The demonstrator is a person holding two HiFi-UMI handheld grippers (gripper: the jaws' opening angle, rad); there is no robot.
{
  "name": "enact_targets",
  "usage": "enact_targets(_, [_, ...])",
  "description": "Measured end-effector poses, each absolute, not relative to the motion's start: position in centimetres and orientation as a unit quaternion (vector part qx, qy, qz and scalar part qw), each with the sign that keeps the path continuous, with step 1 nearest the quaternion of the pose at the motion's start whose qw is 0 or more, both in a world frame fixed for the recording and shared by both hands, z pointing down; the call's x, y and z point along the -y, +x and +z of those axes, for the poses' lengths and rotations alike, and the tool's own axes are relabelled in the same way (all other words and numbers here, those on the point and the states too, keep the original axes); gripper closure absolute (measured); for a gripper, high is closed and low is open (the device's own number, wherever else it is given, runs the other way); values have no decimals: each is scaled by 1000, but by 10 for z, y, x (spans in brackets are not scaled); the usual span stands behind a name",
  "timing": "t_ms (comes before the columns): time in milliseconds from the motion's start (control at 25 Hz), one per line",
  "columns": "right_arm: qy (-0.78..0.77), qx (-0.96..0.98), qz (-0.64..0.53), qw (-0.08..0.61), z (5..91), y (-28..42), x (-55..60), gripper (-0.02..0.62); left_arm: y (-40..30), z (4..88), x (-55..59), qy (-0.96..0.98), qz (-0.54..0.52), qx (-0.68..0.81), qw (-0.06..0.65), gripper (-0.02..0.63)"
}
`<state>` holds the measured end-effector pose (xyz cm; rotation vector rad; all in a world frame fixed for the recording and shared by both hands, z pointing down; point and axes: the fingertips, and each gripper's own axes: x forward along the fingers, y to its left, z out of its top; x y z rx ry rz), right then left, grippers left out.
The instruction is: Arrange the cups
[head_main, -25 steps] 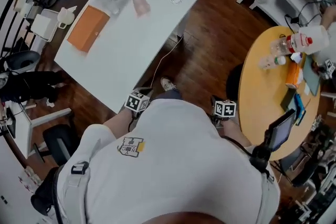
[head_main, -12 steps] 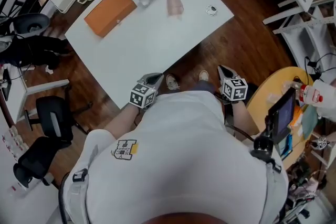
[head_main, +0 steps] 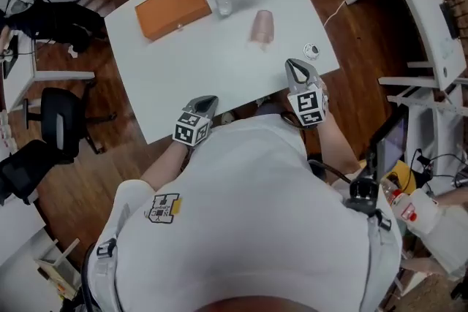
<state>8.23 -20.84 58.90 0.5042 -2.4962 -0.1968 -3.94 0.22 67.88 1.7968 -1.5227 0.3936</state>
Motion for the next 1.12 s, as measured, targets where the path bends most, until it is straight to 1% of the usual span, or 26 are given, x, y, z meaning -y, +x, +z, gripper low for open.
enact_targets(80, [156, 934, -126, 296, 592, 63, 229, 522, -45, 679, 13, 682, 152, 614, 368, 606])
enact_targets(160, [95, 927, -190, 308, 599, 44, 241, 397, -52, 677, 28, 667, 150, 632, 365, 606])
enact_targets(240, [14, 906, -270, 326, 611, 32, 249, 303, -54, 677, 40, 658, 149, 643, 363, 606])
enact_targets(360, [-108, 836, -395, 364, 637, 23, 270, 197, -56, 680, 53, 645, 147, 655, 364, 606])
enact_targets(440, [-176, 782, -463, 379, 648, 17, 284, 148, -55, 681, 60, 636, 142, 663, 369, 606])
enact_targets(560, [-264, 713, -530, 376, 657, 2, 296, 124, -52, 679, 68, 626, 137, 673, 370, 606])
enact_targets(680, [-336, 651, -580, 355, 665, -16, 289, 97, -49, 677, 68, 612, 129, 685, 375, 606])
enact_targets(800, [-394, 588, -621, 337, 676, -23, 277, 74, -49, 677, 63, 595, 120, 697, 382, 606])
enact_targets(880, [-427, 554, -632, 333, 686, -23, 269, 72, -49, 677, 59, 585, 115, 705, 385, 606])
enact_targets(920, [-441, 542, -632, 336, 689, -21, 267, 92, -48, 678, 57, 581, 113, 707, 388, 606])
enact_targets(960, [-452, 533, -627, 344, 692, -19, 266, 94, -48, 678, 55, 578, 112, 708, 390, 606])
enact_targets(1040, [-469, 526, -609, 364, 694, -14, 268, 165, -48, 678, 52, 573, 110, 710, 394, 606])
enact_targets(1080, [-473, 528, -600, 372, 695, -12, 269, 215, -48, 678, 51, 572, 109, 711, 395, 606])
enact_targets(1120, [-472, 534, -591, 377, 695, -11, 270, 215, -48, 678, 51, 571, 108, 711, 396, 606])
